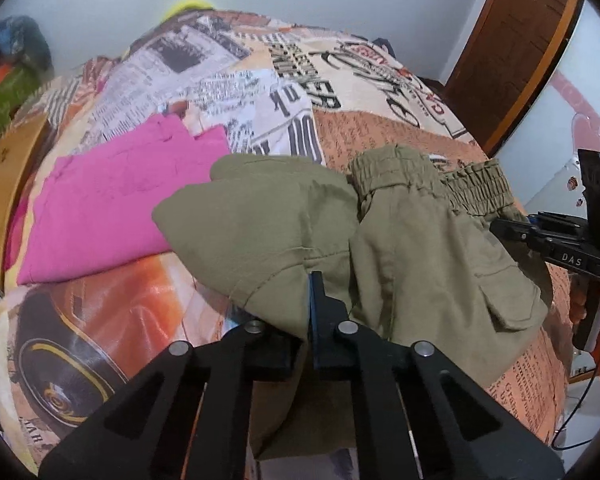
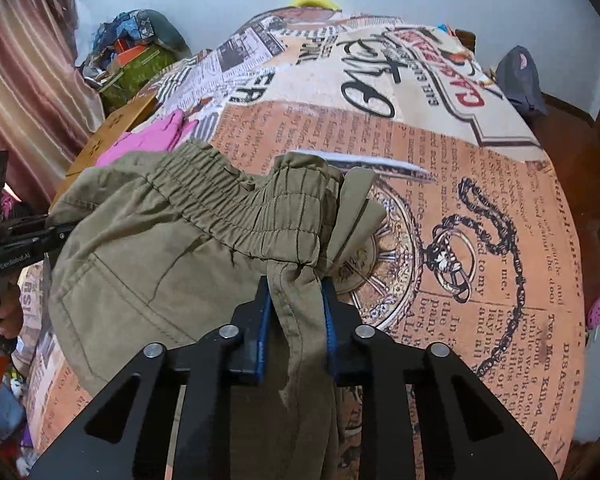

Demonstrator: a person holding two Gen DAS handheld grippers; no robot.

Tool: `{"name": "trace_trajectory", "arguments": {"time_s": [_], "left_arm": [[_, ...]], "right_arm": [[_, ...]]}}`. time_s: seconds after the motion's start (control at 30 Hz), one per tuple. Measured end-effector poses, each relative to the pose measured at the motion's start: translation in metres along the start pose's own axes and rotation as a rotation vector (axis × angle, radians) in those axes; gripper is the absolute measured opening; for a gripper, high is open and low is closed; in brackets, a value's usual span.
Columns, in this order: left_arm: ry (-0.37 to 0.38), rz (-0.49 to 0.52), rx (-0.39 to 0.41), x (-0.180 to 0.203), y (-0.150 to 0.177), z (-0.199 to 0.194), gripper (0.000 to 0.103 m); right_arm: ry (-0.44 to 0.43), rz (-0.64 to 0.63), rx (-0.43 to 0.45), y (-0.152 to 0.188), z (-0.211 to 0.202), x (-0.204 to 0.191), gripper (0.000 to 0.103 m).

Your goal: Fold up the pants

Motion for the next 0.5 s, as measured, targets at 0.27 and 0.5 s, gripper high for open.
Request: {"name": "trace_trajectory", "arguments": {"time_s": [0.27,0.5], "left_arm": [[0.021,-0.005,0.068,0.008,-0.017,-0.024,0.004],[0.015,0.031,0.127,0.020,-0.027,-0.047,0.004]], "right_arm": [[0.013,-0.007,0.057,-0.013,-0.023,-0.010,0.014],[0.016,-0.011,0.112,-0.025,-0.049,-0.024,0.014]]}}
Point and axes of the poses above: each gripper's, at about its wrist camera, not at the fingertips, and z roughly the way its jaws point, x to its right, y to its underside, the point moved 7 cm from there along z, roughly the way its jaws point, and after that the axes turned 3 degrees about -z, right-handed, at the moved point
